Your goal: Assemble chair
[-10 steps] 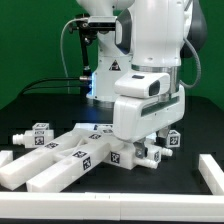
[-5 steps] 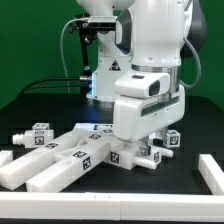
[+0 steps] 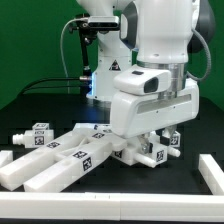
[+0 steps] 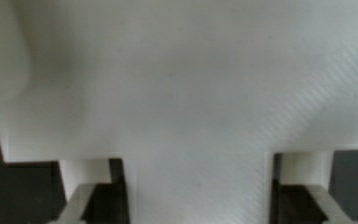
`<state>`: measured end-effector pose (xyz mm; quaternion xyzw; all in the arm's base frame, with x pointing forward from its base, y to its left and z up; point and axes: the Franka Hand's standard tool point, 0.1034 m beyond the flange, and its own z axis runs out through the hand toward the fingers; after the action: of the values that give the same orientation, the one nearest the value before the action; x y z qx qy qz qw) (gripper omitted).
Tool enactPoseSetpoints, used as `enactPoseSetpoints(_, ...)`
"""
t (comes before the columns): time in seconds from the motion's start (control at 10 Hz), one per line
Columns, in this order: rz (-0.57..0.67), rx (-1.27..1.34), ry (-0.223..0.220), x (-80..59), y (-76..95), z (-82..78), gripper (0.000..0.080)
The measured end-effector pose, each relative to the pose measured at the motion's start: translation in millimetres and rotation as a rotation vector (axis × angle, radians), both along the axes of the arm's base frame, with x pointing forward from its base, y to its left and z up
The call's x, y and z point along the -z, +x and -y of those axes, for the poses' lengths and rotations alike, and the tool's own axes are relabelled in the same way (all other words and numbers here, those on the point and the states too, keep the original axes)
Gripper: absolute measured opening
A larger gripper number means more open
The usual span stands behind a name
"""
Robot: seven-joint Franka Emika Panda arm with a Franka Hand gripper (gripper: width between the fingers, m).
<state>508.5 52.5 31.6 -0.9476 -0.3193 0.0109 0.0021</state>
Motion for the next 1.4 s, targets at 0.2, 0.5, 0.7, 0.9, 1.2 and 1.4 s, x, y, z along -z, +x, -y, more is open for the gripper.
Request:
enactPoseSetpoints(0.2, -0.017, 0.03, 0.0, 0.9, -1.9, 9.8, 0.0363)
enactPoseSetpoints(0.5, -0.022, 0.039, 0.003, 1.0, -4.3, 24.0, 0.0363)
enactPoseSetpoints(0.7, -0.024, 0.071, 0.006, 1.8, -6.6, 21.8, 0.0364)
enactPoseSetpoints(0.9, -0.023, 0.105, 0.007, -1.1, -3.8, 5.5, 0.0364)
enactPoseSetpoints(1.2, -0.022, 0.15, 0.007, -3.2, -2.0, -15.2, 0.0364)
enactPoseSetpoints(1.4, -0.022, 0.157, 0.007, -2.8, -3.2, -20.4, 0.0364)
